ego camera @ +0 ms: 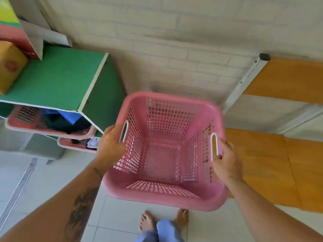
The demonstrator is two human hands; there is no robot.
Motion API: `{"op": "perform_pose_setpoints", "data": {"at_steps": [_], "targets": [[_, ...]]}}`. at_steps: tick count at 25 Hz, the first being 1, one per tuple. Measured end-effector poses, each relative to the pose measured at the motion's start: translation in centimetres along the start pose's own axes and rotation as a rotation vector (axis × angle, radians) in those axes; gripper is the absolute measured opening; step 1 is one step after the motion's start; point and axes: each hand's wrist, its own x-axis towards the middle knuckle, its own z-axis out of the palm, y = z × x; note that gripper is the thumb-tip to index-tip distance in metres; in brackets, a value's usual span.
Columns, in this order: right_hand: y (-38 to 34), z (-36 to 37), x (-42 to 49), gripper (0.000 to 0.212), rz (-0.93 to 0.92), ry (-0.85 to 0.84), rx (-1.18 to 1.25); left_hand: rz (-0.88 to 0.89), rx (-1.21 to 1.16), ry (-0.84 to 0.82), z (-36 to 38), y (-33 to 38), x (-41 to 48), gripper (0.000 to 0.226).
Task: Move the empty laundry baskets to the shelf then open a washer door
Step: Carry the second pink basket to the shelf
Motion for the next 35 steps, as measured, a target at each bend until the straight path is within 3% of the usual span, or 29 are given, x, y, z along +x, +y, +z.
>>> {"op": "perform_pose_setpoints", "data": {"at_steps": [3, 7, 11, 15, 20, 26, 35], "targets": [[1.6, 3.6, 1.5, 0.073, 0.058, -0.134, -0.041, -0.175, -0.175, -0.021, 4.6, -2.7, 1.2, 0.065], [2.9, 6.9, 3.4, 0.08, 0.163, -0.345, 0.002, -0.31, -0.261, -0.097, 8.1, -5.4, 1.4, 0.067], [3.3, 7.7, 3.4, 0.078, 0.275, -0.467, 0.087, -0.34, -0.182, -0.223, 8.7, -6.0, 0.9, 0.048], [2.7, 4.8, 2.2, 0.072, 0.226, -0.522, 0.143, -0.317, -0.105, -0.251, 7.0, -3.0, -0.9, 0.039], [0.7, -3.0, 0.0, 0.06, 0.059, -0.443, 0.123, -0.104, -0.072, -0.237, 2.6, 4.5, -4.0, 0.048], [-0.2, -13.9, -5.2, 0.055, -0.06, -0.189, 0.028, 0.205, -0.106, -0.176, -3.6, 15.5, -6.9, 0.041], [6.5, -25.5, -18.6, 0.052, 0.146, 0.174, 0.021, 0.7, -0.059, -0.293, -3.9, 28.8, -15.1, 0.039]]}}
